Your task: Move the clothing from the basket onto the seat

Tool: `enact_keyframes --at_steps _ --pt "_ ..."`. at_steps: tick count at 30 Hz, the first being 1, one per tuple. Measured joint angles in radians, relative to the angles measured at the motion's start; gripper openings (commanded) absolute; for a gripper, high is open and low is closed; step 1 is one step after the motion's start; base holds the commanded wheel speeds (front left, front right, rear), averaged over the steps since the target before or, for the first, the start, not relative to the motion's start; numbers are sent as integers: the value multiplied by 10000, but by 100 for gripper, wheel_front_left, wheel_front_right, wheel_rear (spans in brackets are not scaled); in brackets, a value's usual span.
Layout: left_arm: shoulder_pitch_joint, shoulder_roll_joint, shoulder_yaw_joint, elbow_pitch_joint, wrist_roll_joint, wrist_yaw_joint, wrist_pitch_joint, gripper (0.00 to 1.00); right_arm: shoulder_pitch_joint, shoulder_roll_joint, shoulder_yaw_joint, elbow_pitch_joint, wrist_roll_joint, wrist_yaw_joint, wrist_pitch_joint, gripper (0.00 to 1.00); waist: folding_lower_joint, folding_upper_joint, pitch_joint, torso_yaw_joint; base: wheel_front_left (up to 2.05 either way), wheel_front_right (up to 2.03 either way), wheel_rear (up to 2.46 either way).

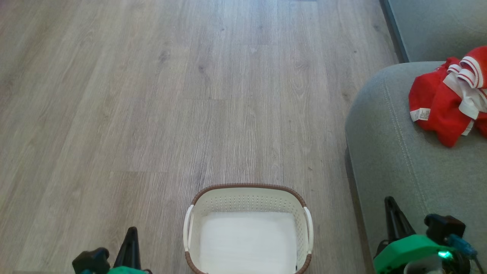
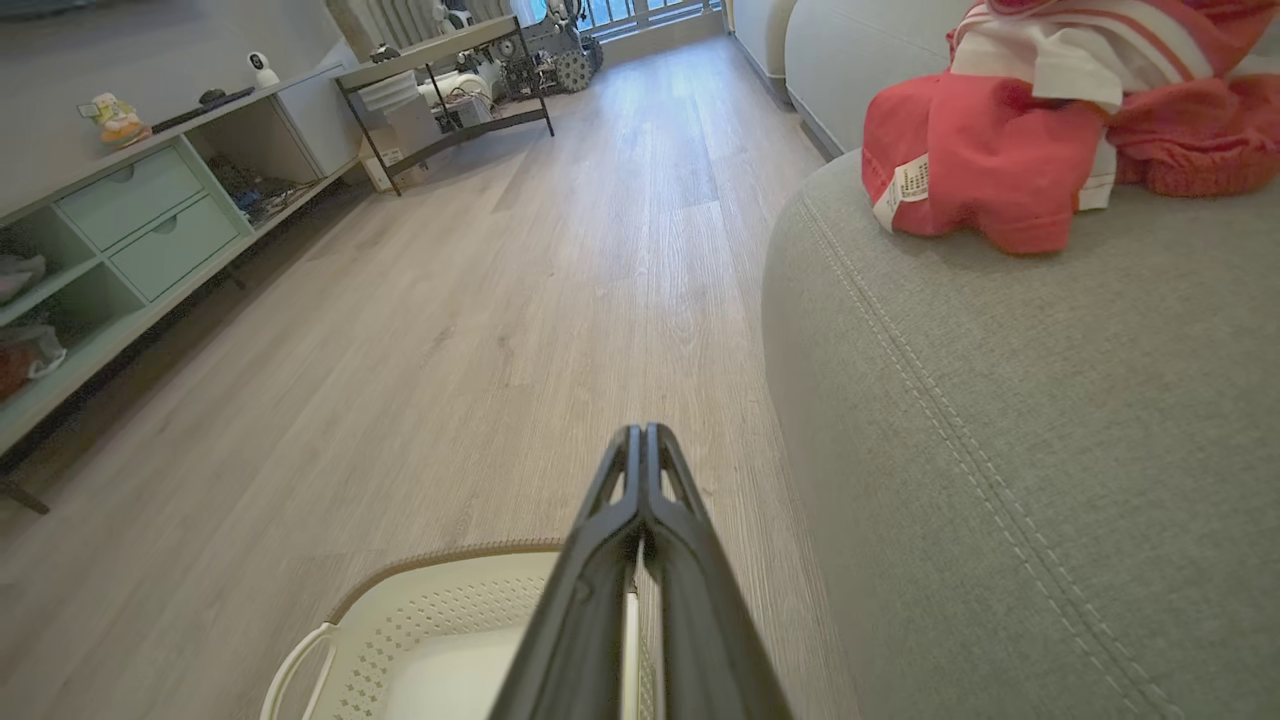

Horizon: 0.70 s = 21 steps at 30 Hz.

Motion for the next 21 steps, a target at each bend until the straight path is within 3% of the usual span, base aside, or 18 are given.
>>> enact_keyframes --at_steps 21 --pt "-290 -69 374 -12 -2261 -385 598 0 -36 0 -107 -203 2410 0 617 0 0 0 51 -144 0 0 0"
